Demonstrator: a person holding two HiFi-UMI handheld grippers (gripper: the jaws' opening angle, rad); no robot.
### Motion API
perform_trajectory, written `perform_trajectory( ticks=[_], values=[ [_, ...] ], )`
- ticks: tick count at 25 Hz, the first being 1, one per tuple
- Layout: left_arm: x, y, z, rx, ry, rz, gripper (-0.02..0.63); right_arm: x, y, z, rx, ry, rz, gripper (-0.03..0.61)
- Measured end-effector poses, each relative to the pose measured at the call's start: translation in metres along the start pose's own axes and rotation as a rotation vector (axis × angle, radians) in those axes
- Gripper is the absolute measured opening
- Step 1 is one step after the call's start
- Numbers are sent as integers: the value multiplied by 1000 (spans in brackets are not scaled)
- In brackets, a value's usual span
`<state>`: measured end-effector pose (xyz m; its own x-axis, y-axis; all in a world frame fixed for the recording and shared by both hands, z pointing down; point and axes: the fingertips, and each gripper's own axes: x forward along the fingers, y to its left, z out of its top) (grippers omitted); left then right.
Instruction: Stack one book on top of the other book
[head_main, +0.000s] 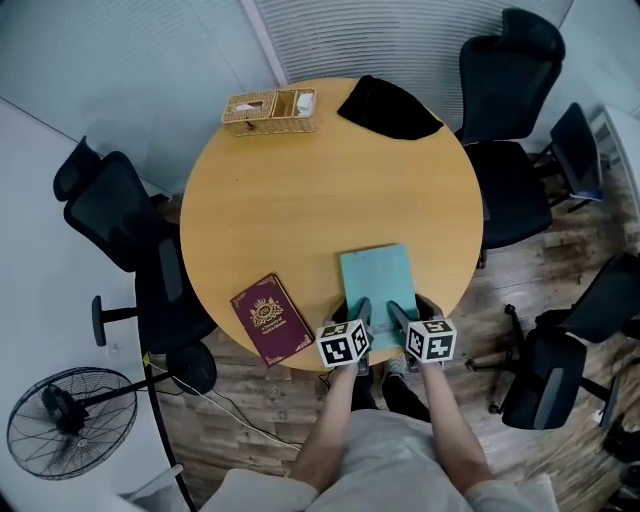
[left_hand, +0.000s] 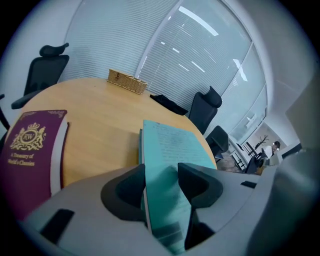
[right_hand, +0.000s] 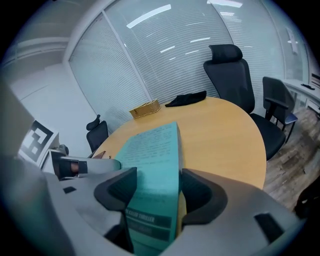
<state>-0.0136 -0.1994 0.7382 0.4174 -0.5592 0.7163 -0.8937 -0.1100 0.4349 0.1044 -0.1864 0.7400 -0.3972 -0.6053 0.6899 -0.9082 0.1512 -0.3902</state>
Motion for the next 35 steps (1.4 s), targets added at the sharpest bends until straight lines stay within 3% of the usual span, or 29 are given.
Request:
perform_trajectory(
  ticks=[11,25,35],
  values=[
    [-63,51,18,-92,-127,114,219,13,78,14,-133,6,133,278],
    [-144,154,16,-215,-231,278,218,53,200,-7,-265,71,293,279],
    [-181,219,14,-244,-258,304,218,81,272,-25,-350,112,349,279]
  ],
)
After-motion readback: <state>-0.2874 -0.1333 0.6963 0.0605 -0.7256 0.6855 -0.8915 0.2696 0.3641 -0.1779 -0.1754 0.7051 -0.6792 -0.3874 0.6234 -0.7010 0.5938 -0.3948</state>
